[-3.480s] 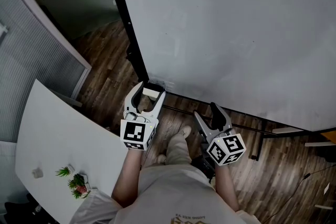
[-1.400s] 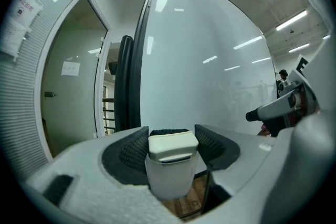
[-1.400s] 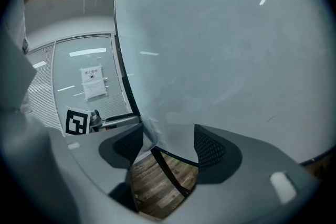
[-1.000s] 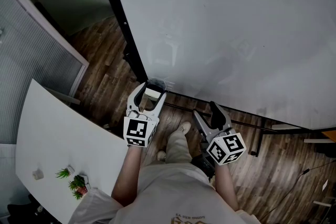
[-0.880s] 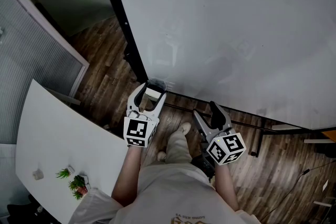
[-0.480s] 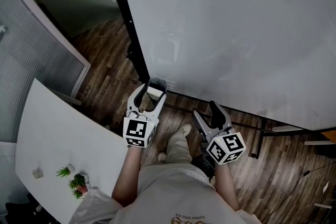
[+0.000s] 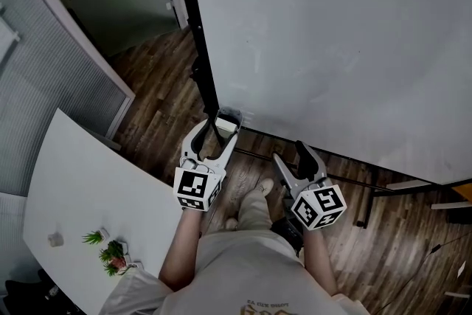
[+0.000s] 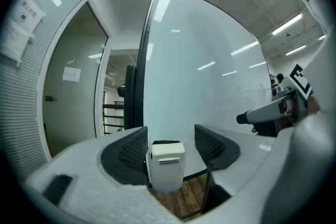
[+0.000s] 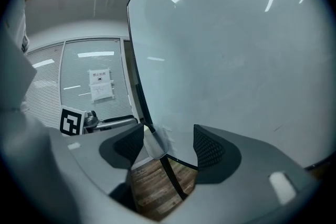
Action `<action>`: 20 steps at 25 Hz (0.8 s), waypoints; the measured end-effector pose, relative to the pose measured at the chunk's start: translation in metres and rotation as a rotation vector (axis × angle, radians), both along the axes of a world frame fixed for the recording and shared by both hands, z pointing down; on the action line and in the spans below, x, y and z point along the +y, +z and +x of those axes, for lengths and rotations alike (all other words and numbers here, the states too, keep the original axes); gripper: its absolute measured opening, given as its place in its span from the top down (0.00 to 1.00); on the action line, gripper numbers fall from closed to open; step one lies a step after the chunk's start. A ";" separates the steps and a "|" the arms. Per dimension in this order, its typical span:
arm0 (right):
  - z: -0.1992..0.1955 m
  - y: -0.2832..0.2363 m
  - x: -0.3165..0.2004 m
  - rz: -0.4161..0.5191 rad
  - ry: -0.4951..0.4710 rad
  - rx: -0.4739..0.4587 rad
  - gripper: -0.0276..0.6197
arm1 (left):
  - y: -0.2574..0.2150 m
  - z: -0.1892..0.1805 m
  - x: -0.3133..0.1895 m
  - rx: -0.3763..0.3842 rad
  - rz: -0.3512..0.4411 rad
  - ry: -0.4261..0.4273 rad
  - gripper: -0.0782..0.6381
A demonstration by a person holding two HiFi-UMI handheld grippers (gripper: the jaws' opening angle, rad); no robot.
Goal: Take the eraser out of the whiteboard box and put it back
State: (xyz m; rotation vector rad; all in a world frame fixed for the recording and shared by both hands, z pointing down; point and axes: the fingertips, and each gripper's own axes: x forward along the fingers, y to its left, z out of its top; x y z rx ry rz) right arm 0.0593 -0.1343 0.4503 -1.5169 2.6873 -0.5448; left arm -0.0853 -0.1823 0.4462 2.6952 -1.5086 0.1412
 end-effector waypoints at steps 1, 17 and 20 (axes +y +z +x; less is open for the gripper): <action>-0.001 -0.001 0.002 0.005 -0.002 0.001 0.50 | -0.002 0.000 0.003 -0.002 0.005 0.003 0.51; 0.012 -0.030 0.018 0.128 0.092 0.038 0.88 | -0.039 -0.002 0.031 0.038 0.112 0.010 0.82; 0.014 -0.032 0.020 0.137 0.094 0.053 0.94 | -0.045 -0.006 0.033 0.055 0.116 0.001 0.89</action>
